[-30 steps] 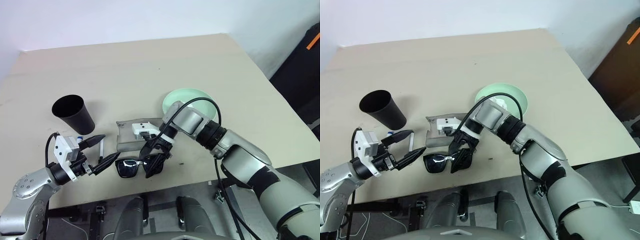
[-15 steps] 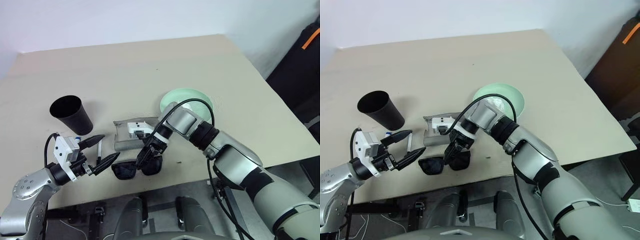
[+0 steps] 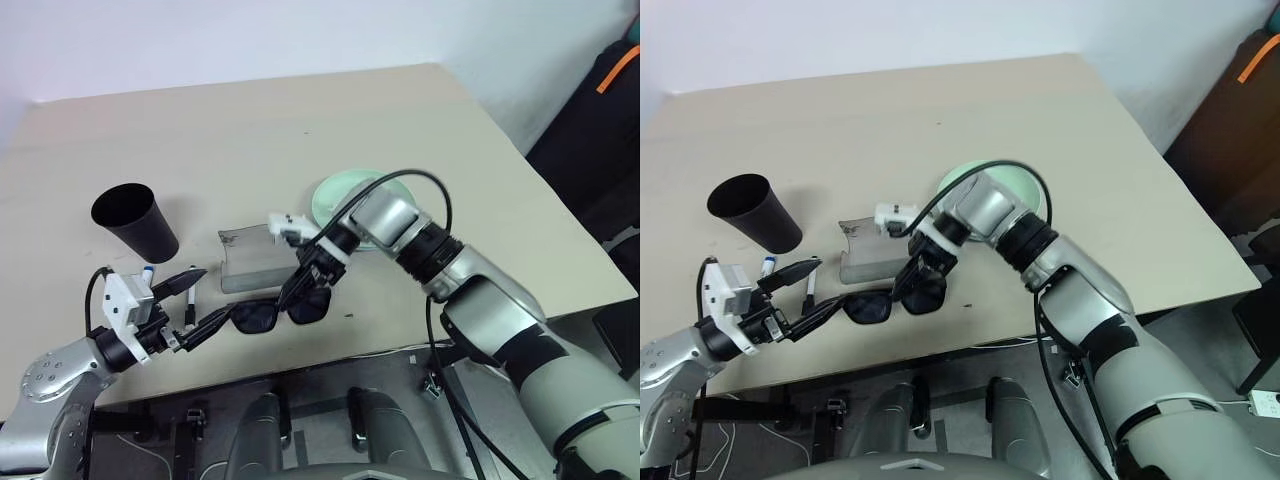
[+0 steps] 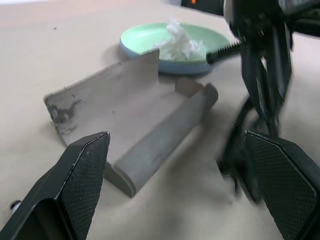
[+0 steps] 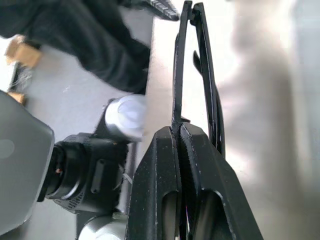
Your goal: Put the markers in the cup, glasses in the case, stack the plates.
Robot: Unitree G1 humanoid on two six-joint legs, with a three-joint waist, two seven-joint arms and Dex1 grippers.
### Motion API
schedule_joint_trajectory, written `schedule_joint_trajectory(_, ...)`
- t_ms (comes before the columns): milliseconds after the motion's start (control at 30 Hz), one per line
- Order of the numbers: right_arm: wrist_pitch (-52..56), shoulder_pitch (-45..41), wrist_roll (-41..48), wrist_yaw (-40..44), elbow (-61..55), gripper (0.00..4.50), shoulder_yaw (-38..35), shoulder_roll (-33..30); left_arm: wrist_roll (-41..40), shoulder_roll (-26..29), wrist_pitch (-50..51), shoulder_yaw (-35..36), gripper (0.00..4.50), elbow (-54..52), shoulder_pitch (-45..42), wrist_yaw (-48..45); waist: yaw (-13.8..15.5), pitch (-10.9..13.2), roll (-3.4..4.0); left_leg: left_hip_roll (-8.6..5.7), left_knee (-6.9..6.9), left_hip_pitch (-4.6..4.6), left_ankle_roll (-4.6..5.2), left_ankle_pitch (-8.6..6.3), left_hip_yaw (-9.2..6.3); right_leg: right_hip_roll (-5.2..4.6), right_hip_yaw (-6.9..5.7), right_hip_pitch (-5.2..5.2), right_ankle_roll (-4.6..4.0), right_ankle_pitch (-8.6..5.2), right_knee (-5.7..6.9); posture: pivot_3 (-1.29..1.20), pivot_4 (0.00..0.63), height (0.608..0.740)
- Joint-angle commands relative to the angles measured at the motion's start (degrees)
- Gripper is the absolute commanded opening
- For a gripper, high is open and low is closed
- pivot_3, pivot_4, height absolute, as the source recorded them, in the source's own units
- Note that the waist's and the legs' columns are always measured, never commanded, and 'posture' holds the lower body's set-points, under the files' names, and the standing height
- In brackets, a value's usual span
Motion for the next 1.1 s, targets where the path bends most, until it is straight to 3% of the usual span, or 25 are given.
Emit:
schedule_joint_trajectory(33,-2.1,-4.7,2.4,0.5,2.7,0.04,-3.9,-0.8,-0.7,1.4,-0.7,4.0,4.50,-1.1,2.0,-0.5,-0.2,0.0,-0.01,-0.01,0.11,0.02,-0.01,0.01,0.06,0.02,-0.05,-0.01,0.00,0.00,0.00,0.00,0.150,0.735)
schedule_joint_trajectory(333,-14.1,-12.2,-1.8,-0.6,21.8,0.04,-10.1,4.9,-2.1,1.0,-0.4,11.6,4.50,-2.3,7.6,0.7,-0.4,0.0,0.00,0.19,0.13,-0.07,-0.11,0.07,0.48,0.09,0.09,-0.43,0.00,0.00,-0.08,0.00,0.150,0.735)
schedule_joint_trajectory(500,-27.4,-11.7,-5.2,-7.3,29.1,0.04,-13.8,9.7,-2.6,-0.1,-0.3,13.2,4.50,-3.8,9.9,1.9,-0.4,0.0,-0.04,0.86,0.14,-0.07,-0.34,0.21,1.17,0.23,0.10,-0.49,0.01,-0.01,-0.12,0.00,0.150,0.735)
schedule_joint_trajectory(700,-36.8,-9.8,-10.1,-8.6,33.9,0.04,-13.8,12.6,-2.9,-1.0,-0.3,13.9,4.50,-5.4,11.9,3.0,-0.4,0.0,-0.04,1.19,0.07,-0.12,-0.34,0.21,1.80,0.21,0.09,-0.55,0.00,0.00,-0.13,0.00,0.150,0.735)
schedule_joint_trajectory(833,-39.0,-8.8,-12.4,-7.4,35.0,0.04,-13.9,13.6,-3.2,-0.9,-0.2,14.1,4.50,-6.0,12.7,3.4,-0.4,0.0,-0.05,1.99,0.05,-0.13,-0.35,0.21,3.08,0.29,0.09,-0.56,0.00,0.00,-0.10,0.00,0.150,0.735)
schedule_joint_trajectory(1100,-39.5,-6.5,-16.6,-7.8,36.5,0.04,-13.6,15.3,-3.3,-0.4,0.1,13.7,4.50,-5.9,11.8,3.7,-0.6,0.0,-0.05,2.05,0.01,-0.11,-0.48,0.29,3.12,0.33,0.10,-0.67,-0.01,0.00,-0.09,0.00,0.150,0.735)
